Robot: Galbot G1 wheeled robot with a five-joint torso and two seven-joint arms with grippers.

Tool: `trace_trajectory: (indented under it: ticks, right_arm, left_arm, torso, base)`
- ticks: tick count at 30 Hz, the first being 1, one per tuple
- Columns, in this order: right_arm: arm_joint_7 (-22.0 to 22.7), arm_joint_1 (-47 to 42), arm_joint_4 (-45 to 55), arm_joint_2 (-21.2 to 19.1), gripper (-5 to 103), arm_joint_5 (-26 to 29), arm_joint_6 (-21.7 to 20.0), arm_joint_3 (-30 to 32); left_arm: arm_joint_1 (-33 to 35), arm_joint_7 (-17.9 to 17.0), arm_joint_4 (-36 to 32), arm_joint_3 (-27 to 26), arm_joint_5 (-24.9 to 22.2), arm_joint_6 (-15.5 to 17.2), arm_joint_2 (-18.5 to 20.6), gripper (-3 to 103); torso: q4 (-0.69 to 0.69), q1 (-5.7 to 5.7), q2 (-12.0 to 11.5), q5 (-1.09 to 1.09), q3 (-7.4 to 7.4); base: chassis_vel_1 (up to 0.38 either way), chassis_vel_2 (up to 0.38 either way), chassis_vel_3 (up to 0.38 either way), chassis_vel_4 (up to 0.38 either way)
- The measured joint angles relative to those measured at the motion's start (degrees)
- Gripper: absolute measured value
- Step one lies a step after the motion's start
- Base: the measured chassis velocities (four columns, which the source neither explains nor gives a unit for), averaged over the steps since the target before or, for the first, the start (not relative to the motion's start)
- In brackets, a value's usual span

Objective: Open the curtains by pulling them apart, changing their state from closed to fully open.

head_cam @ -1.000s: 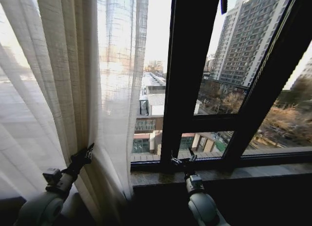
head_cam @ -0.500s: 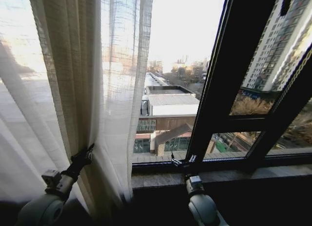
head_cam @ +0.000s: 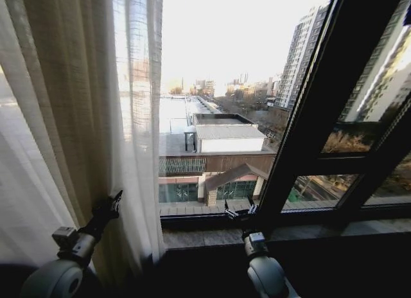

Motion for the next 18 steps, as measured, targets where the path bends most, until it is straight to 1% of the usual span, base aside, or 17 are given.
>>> trace_trajectory:
  ticks: [3, 7, 8, 9, 10, 12, 14, 15, 18]
  right_arm:
    - [-0.12, -0.14, 0.12, 0.04, 100, -0.05, 0.01, -0.20]
    - [-0.25, -0.15, 0.16, 0.04, 100, -0.06, 0.04, -0.26]
    - [-0.31, -0.15, 0.16, 0.04, 100, -0.06, 0.06, -0.35]
    - [-0.38, -0.08, 0.11, 0.09, 100, -0.09, 0.09, -0.58]
    - [-0.38, -0.08, 0.11, 0.09, 100, -0.09, 0.09, -0.58]
    - [-0.51, 0.27, -0.24, 0.25, 100, -0.14, 0.11, -1.18]
    - [-0.67, 0.68, -0.65, 0.50, 100, -0.18, 0.12, -1.76]
    - [-0.67, 0.68, -0.65, 0.50, 100, -0.18, 0.12, -1.76]
    - [-0.80, 1.42, -1.57, 0.93, 100, -0.26, 0.13, -2.54]
  left_arm:
    - [0.02, -1.30, 0.98, -2.48, -0.42, -0.33, -0.38, 0]
    - [0.10, -1.43, 2.30, -4.85, -1.53, -0.58, -0.34, 0]
    - [0.23, -1.43, 3.07, -6.17, -2.26, -0.67, -0.12, 0]
    - [0.57, -1.42, 4.72, -8.83, -3.71, -0.96, 0.45, 0]
    - [0.57, -1.42, 4.72, -8.83, -3.71, -0.96, 0.45, 0]
    - [1.09, -1.39, 7.40, -12.99, -5.17, -1.74, 1.22, 0]
    - [1.15, -1.69, 9.90, -16.85, -5.38, -2.42, 1.39, 0]
    - [1.15, -1.69, 9.90, -16.85, -5.38, -2.42, 1.39, 0]
    - [0.65, -3.68, 13.51, -22.79, -4.55, -2.34, 1.45, 0]
  torso:
    - [0.01, 0.00, 0.00, -0.02, 0.00]
    - [0.03, 0.00, 0.01, -0.07, 0.00]
    - [0.04, 0.00, 0.01, -0.06, -0.01]
    - [0.03, 0.00, 0.01, -0.05, -0.01]
    - [0.03, 0.00, 0.01, -0.05, -0.01]
    - [0.03, -0.01, 0.01, -0.03, -0.01]
    - [0.02, 0.00, 0.01, -0.03, 0.00]
    - [0.02, 0.00, 0.01, -0.03, 0.00]
    - [0.02, 0.00, 0.01, -0.04, 0.00]
  base:
    - [0.000, 0.000, 0.000, 0.000]
    - [0.000, 0.000, 0.000, 0.000]
    - [0.000, 0.000, 0.000, 0.000]
    - [0.000, 0.000, 0.000, 0.000]
    - [0.000, 0.000, 0.000, 0.000]
    - [0.000, 0.000, 0.000, 0.000]
    - [0.000, 0.000, 0.000, 0.000]
    - [0.000, 0.000, 0.000, 0.000]
    - [0.000, 0.000, 0.000, 0.000]
